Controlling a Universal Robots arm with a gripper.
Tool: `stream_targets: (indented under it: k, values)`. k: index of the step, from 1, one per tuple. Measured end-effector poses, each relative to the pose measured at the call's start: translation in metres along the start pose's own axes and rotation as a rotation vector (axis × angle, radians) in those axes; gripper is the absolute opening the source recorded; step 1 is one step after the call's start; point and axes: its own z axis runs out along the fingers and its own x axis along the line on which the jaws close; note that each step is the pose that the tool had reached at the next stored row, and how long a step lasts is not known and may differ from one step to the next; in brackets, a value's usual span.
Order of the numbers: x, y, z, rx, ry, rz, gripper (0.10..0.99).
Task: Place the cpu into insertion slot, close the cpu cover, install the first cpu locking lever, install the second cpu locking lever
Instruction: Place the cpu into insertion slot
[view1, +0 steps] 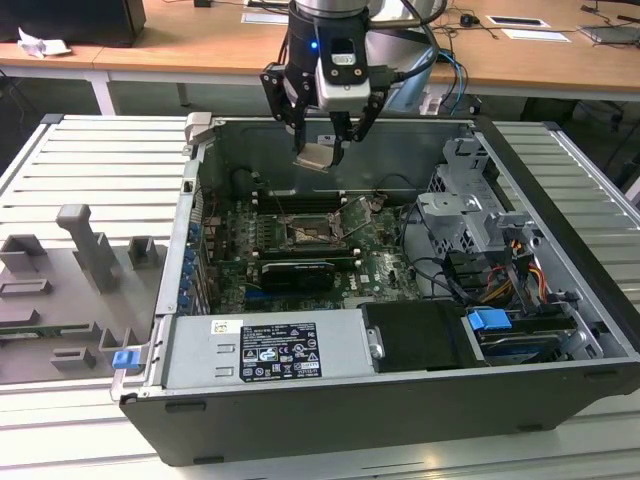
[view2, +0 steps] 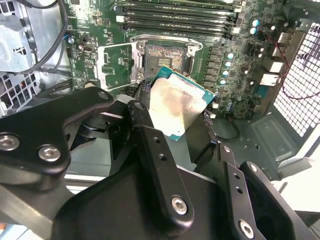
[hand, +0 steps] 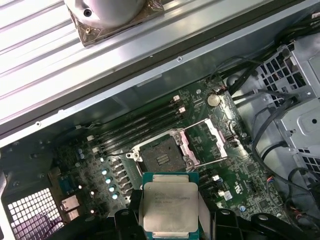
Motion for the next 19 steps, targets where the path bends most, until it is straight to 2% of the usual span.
stream_targets:
  k: [19]
  values:
    - [0.0, -0.0002, 0.0017, -0.002, -0.008, 0.089, 0.529]
